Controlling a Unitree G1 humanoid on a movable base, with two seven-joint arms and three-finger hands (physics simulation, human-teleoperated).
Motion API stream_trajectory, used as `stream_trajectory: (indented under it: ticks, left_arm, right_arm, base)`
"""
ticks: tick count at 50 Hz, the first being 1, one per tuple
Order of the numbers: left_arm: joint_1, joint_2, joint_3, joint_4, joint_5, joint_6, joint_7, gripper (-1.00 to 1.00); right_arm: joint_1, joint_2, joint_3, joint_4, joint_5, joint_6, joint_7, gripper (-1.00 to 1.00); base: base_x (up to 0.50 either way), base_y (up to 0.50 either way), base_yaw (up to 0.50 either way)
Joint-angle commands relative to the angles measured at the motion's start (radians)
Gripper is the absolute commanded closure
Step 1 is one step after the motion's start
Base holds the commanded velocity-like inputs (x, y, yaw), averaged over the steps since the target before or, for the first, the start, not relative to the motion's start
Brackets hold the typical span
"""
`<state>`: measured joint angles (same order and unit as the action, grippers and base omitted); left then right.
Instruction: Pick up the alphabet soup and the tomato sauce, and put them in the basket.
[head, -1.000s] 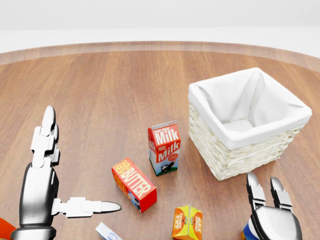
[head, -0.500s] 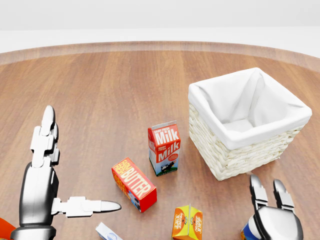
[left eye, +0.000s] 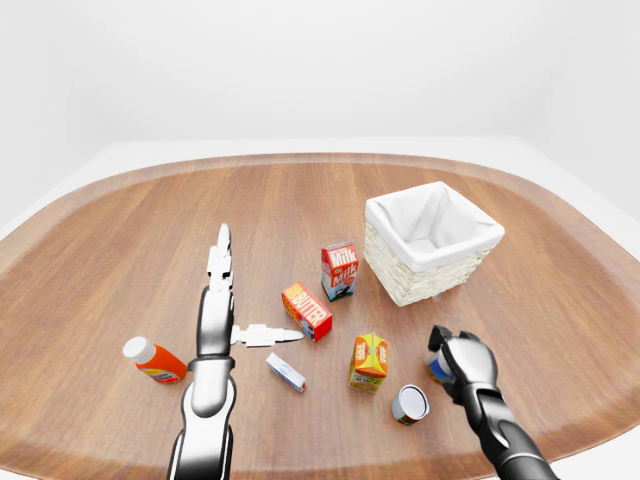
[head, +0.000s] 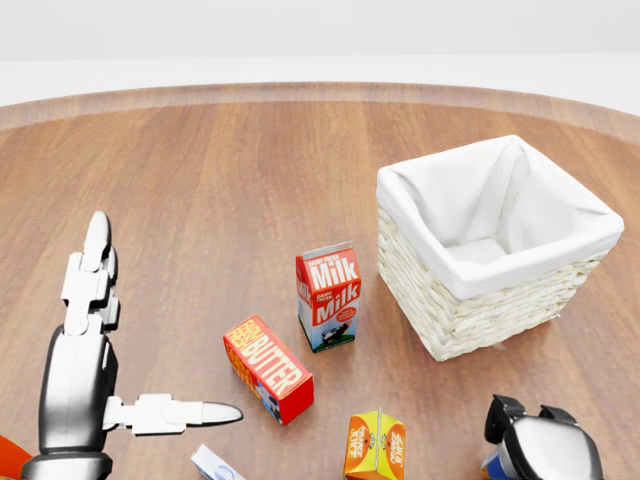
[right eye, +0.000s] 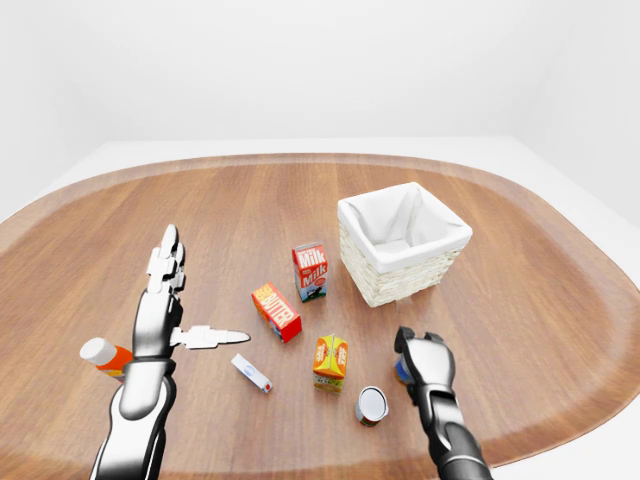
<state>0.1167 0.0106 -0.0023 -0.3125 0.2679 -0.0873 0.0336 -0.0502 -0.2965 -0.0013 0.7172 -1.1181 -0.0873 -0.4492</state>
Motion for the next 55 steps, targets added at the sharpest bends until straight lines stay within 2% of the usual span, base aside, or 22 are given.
stream_trajectory:
  ticks: [1, 8, 17, 21, 34, 55]
  left_arm:
    - [-0.002, 0.003, 0.000, -0.006, 0.007, 0.000, -0.003, -1.00]
    - [-0.004, 0.003, 0.002, 0.003, 0.006, 0.000, 0.000, -1.00]
    - [-0.004, 0.002, 0.004, -0.007, 0.002, 0.000, -0.002, -1.00]
    - [-0.005, 0.003, 0.004, -0.007, 0.002, 0.000, -0.003, -1.00]
    - [-0.002, 0.003, 0.002, -0.012, 0.005, 0.000, -0.006, -1.00]
    - [-0.001, 0.003, 0.001, -0.004, 0.006, 0.000, -0.004, -1.00]
  right_arm:
    - [0.017, 0.005, -0.003, -0.032, -0.002, 0.000, 0.013, 1.00]
    - [0.027, 0.008, -0.011, -0.055, 0.002, 0.000, 0.016, 1.00]
    - [0.115, 0.030, -0.060, -0.301, 0.028, 0.000, 0.133, 1.00]
    - [0.165, 0.051, -0.094, -0.441, 0.044, 0.000, 0.188, 1.00]
    - [0.236, 0.137, -0.207, -0.795, 0.129, 0.000, 0.265, 1.00]
    - [0.275, 0.231, -0.288, -1.119, 0.260, 0.000, 0.347, 1.00]
  base:
    - [0.00, 0.00, 0.00]
    - [0.00, 0.00, 0.00]
    - [0.00, 0.00, 0.00]
    - [0.00, 0.00, 0.00]
    - [0.00, 0.00, 0.00]
    - [0.00, 0.00, 0.00]
